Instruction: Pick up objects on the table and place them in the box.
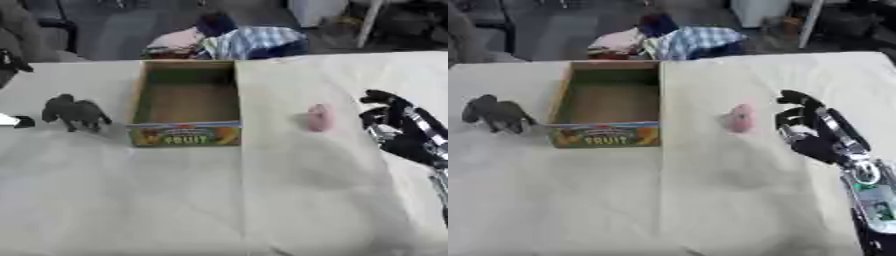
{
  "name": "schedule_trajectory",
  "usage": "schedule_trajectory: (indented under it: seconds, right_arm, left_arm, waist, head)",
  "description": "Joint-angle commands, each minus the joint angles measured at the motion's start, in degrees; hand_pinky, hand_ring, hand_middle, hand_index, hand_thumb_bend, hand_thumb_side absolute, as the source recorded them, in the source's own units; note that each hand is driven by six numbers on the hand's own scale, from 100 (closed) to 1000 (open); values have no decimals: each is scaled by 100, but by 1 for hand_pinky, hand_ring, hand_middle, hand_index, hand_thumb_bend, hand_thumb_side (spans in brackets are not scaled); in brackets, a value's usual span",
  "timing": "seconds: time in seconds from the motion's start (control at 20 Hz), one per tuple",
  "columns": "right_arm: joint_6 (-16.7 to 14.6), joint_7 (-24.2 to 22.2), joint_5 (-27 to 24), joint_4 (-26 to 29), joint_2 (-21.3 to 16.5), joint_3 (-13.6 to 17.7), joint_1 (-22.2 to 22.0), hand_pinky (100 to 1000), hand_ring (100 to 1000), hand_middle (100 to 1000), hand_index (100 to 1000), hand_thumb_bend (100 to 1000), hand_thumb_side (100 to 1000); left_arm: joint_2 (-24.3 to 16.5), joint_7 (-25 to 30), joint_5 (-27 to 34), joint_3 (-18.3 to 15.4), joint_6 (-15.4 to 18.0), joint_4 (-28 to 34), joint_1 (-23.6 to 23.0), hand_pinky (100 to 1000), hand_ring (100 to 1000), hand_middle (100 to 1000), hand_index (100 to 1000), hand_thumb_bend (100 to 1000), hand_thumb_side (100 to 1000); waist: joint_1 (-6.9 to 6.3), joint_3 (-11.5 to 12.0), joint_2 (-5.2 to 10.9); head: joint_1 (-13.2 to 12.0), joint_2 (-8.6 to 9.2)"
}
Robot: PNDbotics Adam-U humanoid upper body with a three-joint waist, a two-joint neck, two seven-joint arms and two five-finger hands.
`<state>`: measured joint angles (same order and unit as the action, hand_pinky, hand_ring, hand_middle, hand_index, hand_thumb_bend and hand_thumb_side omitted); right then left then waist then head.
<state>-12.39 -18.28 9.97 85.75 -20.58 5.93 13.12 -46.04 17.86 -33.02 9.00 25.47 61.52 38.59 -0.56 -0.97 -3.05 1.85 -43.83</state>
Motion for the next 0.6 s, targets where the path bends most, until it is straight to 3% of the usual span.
schedule_trajectory:
  seconds: [0.05, 0.6]
  right_arm:
    - [-4, -9, -40, 82, -167, -6, 94, 694, 740, 830, 940, 100, 411]
    - [-8, -31, -47, 78, -155, -36, 137, 693, 740, 830, 939, 100, 416]
  left_arm:
    - [48, -106, -441, -22, 146, -297, 266, 775, 749, 728, 805, 744, 314]
    - [534, -434, -1698, -238, 262, -1181, 626, 771, 758, 742, 808, 771, 318]
  waist:
    - [-10, -26, 41]
    - [-16, -144, 8]
  head:
    - [-30, -29]
    - [-77, -29]
